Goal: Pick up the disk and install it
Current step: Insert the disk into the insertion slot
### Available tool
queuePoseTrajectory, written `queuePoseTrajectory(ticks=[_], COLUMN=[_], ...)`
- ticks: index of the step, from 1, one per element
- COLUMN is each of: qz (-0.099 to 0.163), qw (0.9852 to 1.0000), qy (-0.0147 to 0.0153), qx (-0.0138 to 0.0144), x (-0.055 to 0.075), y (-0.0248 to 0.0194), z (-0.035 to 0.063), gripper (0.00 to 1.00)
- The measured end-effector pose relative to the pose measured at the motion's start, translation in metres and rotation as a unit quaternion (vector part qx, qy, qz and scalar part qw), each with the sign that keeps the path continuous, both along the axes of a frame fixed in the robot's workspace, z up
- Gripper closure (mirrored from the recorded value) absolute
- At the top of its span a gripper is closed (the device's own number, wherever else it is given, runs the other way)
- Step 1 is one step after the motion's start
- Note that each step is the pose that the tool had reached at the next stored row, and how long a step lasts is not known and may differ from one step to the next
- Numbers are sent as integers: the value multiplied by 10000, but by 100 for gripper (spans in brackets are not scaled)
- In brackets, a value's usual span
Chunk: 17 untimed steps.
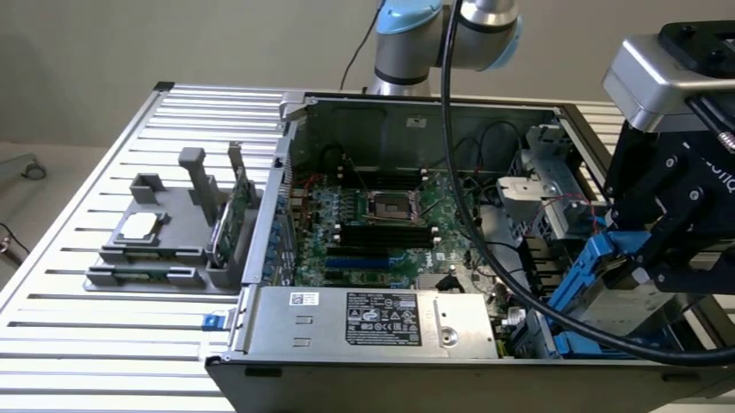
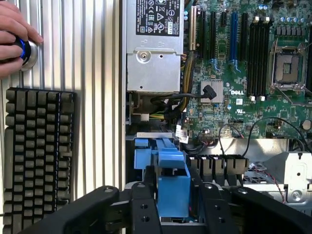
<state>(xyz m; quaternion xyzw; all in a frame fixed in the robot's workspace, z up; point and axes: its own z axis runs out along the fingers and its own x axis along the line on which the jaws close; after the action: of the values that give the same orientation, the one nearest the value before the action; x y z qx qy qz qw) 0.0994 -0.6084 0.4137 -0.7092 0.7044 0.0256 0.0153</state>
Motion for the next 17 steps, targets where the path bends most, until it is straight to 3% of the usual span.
queuePoseTrajectory(ticks=[1,4,6,7,10,11,17], qz=[0,0,0,1,0,1,1], qw=[10000,10000,10000,10000,9999,9998,9998], qy=[0,1,1,-1,-10,-10,-11], qx=[1,-2,-24,-48,-173,-188,-192], x=[0,0,0,0,0,0,0], y=[0,0,0,0,6,7,7], z=[0,0,0,0,-2,0,16], gripper=[67,67,67,67,67,67,67])
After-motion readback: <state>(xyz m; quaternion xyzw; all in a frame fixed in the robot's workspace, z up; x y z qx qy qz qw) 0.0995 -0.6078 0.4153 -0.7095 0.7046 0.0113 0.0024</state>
